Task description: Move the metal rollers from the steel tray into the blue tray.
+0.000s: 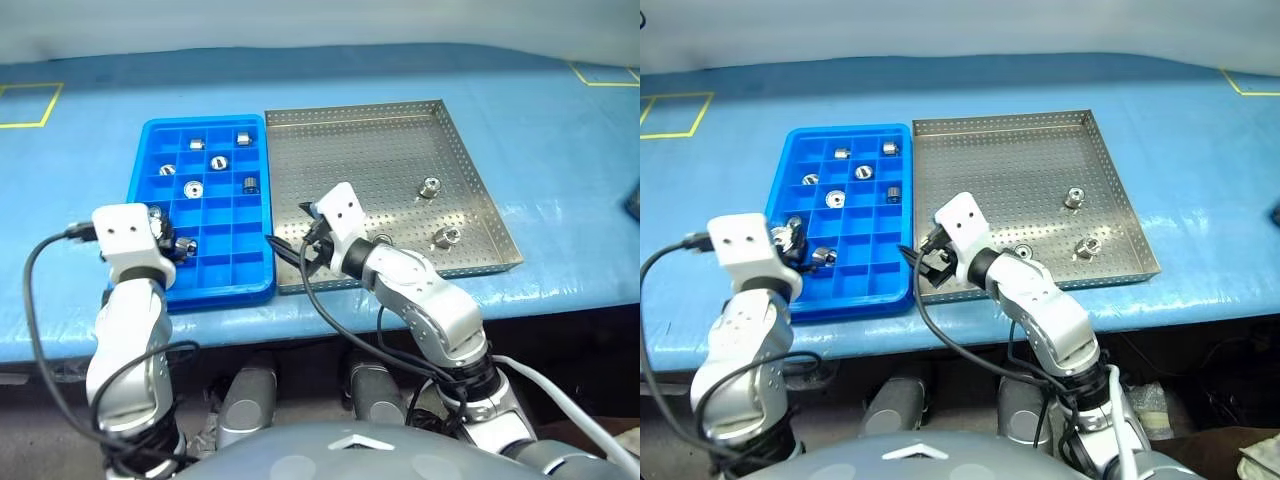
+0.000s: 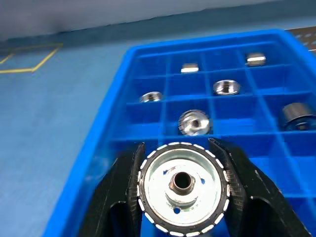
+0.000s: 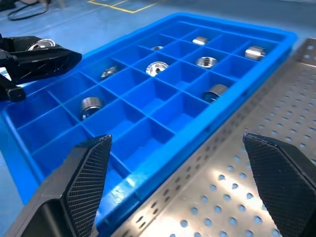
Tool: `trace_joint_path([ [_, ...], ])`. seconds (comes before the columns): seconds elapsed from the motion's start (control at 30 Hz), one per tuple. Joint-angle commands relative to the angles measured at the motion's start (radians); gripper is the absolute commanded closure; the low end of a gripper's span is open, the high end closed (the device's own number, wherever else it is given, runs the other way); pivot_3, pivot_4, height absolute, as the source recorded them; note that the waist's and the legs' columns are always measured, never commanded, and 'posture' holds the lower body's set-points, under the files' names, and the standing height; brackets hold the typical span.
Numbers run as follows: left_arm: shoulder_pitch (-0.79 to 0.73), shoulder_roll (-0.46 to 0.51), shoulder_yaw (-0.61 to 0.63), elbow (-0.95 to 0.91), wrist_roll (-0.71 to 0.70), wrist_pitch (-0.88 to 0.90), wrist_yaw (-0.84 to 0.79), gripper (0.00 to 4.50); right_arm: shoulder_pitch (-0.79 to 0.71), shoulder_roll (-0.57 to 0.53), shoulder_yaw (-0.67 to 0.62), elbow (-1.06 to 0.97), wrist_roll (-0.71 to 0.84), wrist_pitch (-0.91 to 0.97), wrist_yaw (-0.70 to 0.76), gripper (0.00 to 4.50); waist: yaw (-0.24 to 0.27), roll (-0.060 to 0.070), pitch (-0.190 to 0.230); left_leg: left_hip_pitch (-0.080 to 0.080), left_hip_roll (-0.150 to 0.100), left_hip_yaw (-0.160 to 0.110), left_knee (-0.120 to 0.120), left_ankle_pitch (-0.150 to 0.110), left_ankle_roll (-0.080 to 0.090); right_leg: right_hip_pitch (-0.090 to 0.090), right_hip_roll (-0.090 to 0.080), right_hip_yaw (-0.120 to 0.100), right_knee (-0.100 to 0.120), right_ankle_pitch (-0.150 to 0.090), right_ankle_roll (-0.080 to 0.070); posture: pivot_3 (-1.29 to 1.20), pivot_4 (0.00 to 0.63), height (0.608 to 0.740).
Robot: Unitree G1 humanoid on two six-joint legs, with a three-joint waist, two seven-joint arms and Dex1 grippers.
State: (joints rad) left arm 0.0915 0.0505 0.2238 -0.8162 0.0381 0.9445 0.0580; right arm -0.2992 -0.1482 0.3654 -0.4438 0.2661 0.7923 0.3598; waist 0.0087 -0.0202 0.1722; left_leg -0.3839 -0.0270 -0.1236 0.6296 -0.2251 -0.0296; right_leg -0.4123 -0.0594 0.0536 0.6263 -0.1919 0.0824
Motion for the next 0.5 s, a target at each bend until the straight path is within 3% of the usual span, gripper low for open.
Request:
trace_joint_path([
  [0.03, 0.032, -0.015, -0.005, -0.094, 0.021, 0.050, 0.027, 2.77, -0.018, 0.005, 0.000, -0.004, 0.012, -0.029, 0.026, 0.00, 0.014, 0.000, 0.000, 0.000, 0.000, 0.000, 0.000, 0.000, 0.000, 0.000, 0.000, -0.001, 0.000, 0.000, 0.000, 0.19, 0.150, 0.740],
  [0.23, 0.115, -0.093, 0.002, -0.107, 0.040, 0.094, 0.086, 2.77, 0.005, -0.002, -0.005, -0.021, 0.010, -0.013, 0.030, 0.00, 0.020, 0.000, 0.000, 0.000, 0.001, -0.003, -0.001, 0.001, -0.001, -0.001, 0.000, -0.004, 0.001, -0.003, -0.005, 0.18, 0.150, 0.740],
  [0.5, 0.039, -0.077, 0.002, -0.099, 0.053, 0.060, 0.095, 0.11, 0.059, -0.033, -0.047, -0.061, -0.039, 0.037, -0.055, 0.00, 0.019, 0.000, 0.000, -0.001, 0.001, -0.004, -0.002, 0.000, -0.002, -0.001, 0.000, -0.005, 0.001, -0.003, -0.006, 0.14, 0.150, 0.740],
])
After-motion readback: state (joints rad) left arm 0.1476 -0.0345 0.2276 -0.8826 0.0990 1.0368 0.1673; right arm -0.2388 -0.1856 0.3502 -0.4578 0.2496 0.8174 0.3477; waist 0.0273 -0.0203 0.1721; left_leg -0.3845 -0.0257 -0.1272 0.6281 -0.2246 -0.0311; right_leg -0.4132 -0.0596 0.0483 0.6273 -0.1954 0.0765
